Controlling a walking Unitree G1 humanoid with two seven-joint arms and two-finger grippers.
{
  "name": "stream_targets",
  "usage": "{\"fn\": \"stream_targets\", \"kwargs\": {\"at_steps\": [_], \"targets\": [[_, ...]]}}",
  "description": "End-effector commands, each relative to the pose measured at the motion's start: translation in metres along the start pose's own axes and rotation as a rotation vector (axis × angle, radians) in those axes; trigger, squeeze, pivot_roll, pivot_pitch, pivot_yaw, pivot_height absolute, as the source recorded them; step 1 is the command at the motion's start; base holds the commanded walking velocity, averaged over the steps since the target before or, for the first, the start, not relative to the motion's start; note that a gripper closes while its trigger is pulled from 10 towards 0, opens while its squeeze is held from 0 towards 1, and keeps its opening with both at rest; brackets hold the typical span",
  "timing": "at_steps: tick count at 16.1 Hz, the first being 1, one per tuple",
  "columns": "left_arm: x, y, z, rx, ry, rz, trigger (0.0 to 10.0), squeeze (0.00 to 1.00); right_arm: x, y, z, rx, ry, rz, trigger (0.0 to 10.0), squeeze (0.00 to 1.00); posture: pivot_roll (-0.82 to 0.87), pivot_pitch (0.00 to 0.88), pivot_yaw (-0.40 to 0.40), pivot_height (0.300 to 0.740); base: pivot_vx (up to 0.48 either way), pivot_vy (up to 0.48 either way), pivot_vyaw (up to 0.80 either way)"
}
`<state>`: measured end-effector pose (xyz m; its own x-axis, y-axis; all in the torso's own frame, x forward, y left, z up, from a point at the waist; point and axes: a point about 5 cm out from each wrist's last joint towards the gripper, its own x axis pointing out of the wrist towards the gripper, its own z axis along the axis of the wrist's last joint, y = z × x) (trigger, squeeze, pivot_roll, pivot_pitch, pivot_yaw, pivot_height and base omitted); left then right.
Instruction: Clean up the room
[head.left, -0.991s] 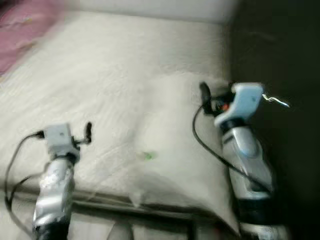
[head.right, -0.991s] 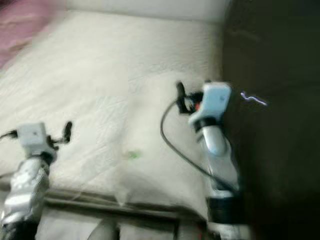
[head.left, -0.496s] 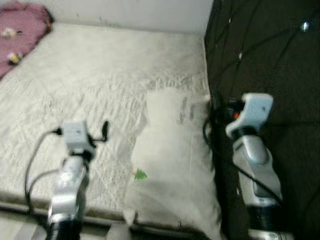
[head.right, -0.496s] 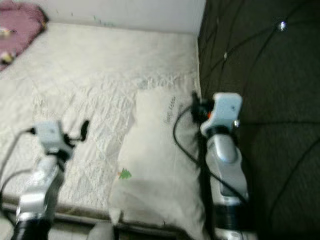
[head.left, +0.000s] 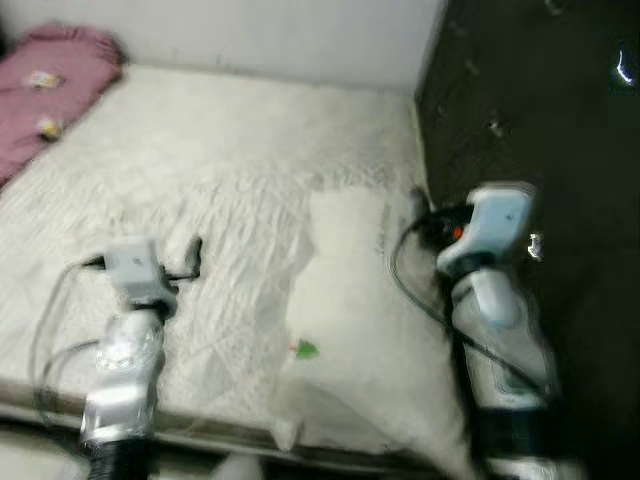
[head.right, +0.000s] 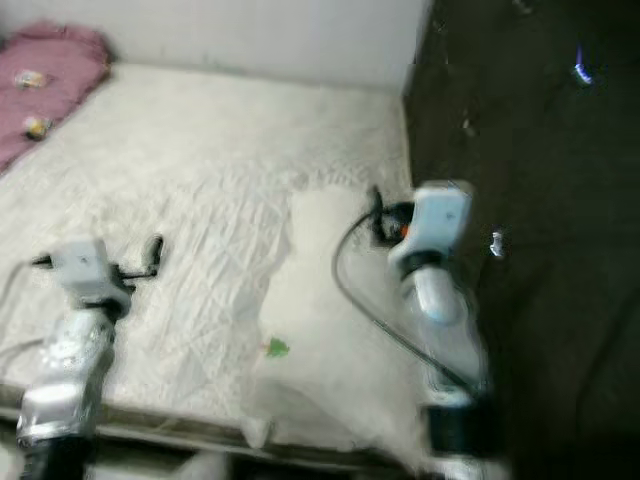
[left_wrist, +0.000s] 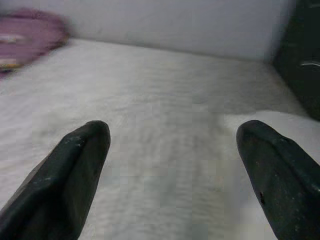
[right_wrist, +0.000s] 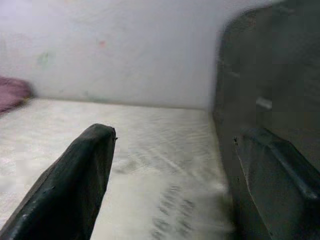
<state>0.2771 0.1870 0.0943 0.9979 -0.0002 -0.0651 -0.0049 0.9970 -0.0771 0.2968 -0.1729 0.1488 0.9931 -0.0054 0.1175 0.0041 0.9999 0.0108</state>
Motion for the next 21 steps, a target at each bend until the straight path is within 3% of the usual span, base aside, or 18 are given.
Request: {"fn": "stream_targets", "kwargs": {"at_steps": [1, 4, 9, 21], "targets": [[-0.002, 0.007, 0.0, 0.013, 0.002, 0.004, 10.0, 0.0, 0.002, 0.006, 0.004, 0.01, -0.012, 0.018, 10.0, 0.0, 0.03, 0.0, -0.004, 0.74, 0.0, 0.48, 0.0], [-0.002, 0.011, 0.001, -0.018, -0.006, 0.029, 10.0, 0.0, 0.005, 0.006, 0.004, 0.007, -0.017, 0.026, 10.0, 0.0, 0.03, 0.0, -0.007, 0.74, 0.0, 0.48, -0.71], [-0.002, 0.009, 0.002, -0.052, -0.004, 0.014, 10.0, 0.0, 0.005, 0.008, 0.003, 0.003, -0.013, 0.034, 10.0, 0.0, 0.03, 0.0, -0.006, 0.74, 0.0, 0.48, 0.0], [-0.002, 0.008, 0.006, -0.015, -0.032, 0.023, 10.0, 0.0, 0.005, 0.017, 0.005, -0.026, -0.034, 0.094, 10.0, 0.0, 0.04, 0.0, -0.006, 0.74, 0.0, 0.429, 0.05]]}}
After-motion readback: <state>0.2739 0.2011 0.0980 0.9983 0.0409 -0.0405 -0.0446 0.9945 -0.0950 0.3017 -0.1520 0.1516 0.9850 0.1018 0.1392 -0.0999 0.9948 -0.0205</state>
